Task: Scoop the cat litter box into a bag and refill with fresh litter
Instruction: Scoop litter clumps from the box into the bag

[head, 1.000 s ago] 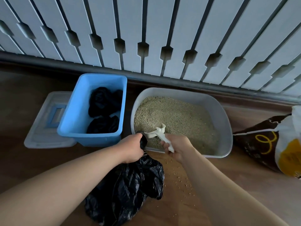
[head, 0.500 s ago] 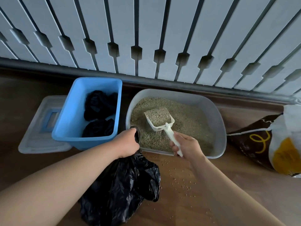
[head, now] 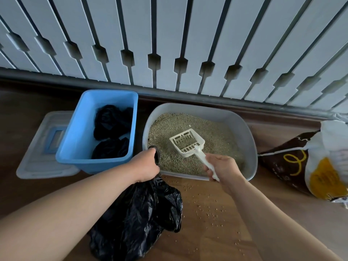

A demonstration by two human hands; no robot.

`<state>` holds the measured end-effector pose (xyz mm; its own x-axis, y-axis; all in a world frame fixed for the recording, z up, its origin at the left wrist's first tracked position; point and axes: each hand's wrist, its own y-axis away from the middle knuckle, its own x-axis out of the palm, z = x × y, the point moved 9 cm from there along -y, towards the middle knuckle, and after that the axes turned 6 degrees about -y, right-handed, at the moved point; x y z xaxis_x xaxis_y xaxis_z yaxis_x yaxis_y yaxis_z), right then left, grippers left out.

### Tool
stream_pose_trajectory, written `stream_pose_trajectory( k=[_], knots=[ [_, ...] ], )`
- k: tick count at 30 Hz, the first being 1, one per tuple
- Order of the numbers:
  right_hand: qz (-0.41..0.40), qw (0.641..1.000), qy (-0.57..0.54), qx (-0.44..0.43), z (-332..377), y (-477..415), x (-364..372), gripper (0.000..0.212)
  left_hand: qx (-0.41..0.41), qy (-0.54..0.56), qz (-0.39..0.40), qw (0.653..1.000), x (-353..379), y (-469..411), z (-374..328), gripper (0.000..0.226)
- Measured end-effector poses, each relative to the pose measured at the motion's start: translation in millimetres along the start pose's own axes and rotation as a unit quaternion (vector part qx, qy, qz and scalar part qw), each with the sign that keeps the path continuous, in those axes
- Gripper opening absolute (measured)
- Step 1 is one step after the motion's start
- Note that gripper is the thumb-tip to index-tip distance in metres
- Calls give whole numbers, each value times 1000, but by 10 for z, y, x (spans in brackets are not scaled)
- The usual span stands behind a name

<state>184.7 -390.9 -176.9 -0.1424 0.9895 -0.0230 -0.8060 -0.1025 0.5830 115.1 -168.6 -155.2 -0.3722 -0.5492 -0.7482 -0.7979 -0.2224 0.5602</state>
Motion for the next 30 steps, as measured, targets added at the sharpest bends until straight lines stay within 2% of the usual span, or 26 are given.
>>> stream_pose_trajectory(
  k=[7,12,14,16,18,22,24,27,30],
  knots=[
    [31,991,130,1,182,51,357,21,4,-33,-57,998,-105,-63,109,35],
    [33,988,151,1,92,-100,773,24,-12,-55,-38,998,7,-115,200,61],
    [32,985,171,0,45,-170,814,23,-23,-49,-27,998,35,-139,237,63],
    [28,958,283,-33,51,-269,780,25,-24,-40,-21,999,42,-149,232,60],
    [18,908,415,-62,89,-362,760,25,-26,-34,-21,999,36,-153,231,58],
    [-24,865,485,-122,273,-430,724,30,-23,-30,-24,999,39,-164,227,59],
    [-20,868,478,-137,290,-443,691,29,-28,-26,-22,999,58,-174,233,61],
    [-5,896,422,-136,246,-421,610,25,-36,-20,-16,999,81,-163,237,65],
    [0,919,369,-142,274,-353,537,23,-37,-11,-34,999,25,-138,222,54]
  ],
)
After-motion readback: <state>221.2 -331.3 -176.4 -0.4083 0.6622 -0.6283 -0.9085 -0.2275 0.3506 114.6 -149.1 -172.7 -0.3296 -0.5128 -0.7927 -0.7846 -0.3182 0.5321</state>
